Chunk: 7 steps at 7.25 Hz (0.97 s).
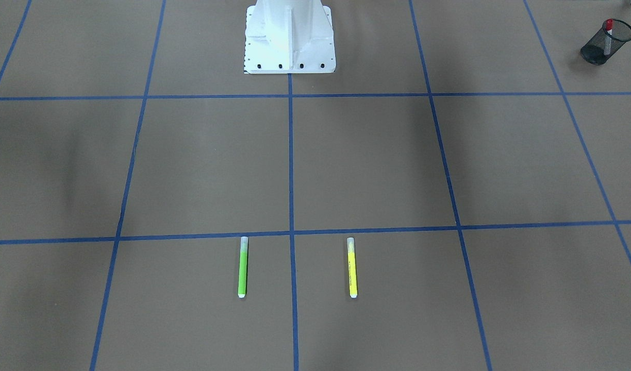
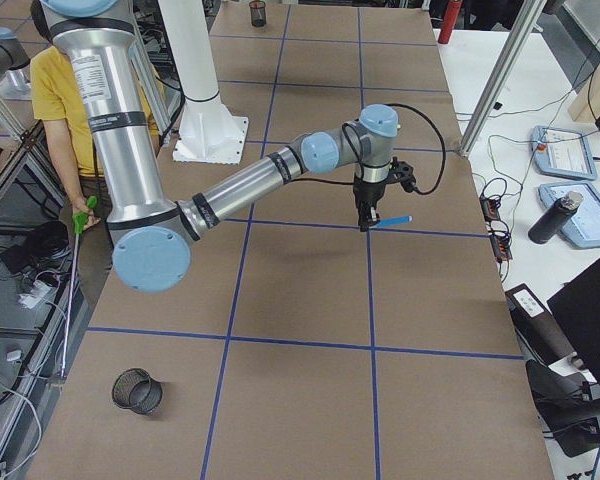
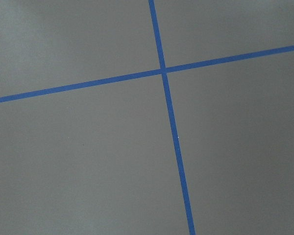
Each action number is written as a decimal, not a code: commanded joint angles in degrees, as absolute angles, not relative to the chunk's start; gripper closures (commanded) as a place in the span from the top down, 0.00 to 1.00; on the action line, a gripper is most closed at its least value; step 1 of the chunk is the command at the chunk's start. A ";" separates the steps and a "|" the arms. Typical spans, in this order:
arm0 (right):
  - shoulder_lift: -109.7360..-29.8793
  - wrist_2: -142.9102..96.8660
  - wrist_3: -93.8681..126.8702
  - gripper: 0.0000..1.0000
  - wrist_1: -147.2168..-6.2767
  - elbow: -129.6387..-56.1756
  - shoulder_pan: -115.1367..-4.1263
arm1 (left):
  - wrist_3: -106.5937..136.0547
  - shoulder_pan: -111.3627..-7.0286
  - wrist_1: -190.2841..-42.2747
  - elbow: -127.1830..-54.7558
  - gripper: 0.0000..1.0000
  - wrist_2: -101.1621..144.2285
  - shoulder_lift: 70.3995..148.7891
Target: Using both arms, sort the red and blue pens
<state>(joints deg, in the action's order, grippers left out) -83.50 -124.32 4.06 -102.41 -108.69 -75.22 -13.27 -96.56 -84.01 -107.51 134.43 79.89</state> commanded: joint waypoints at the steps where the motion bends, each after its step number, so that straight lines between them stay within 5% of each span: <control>1: -94.17 -124.54 -9.27 0.00 -102.30 -110.81 -84.60 | -13.27 -96.16 -84.02 -107.14 1.00 134.38 79.89; 7: -122.82 -141.47 -10.64 0.00 -102.74 -113.38 -115.25 | -13.36 -95.01 -85.69 -107.31 1.00 134.47 80.07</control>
<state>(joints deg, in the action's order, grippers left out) -116.64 -136.60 -10.87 -102.49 -113.73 -107.30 -13.29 -95.18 -85.46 -107.24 134.46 80.07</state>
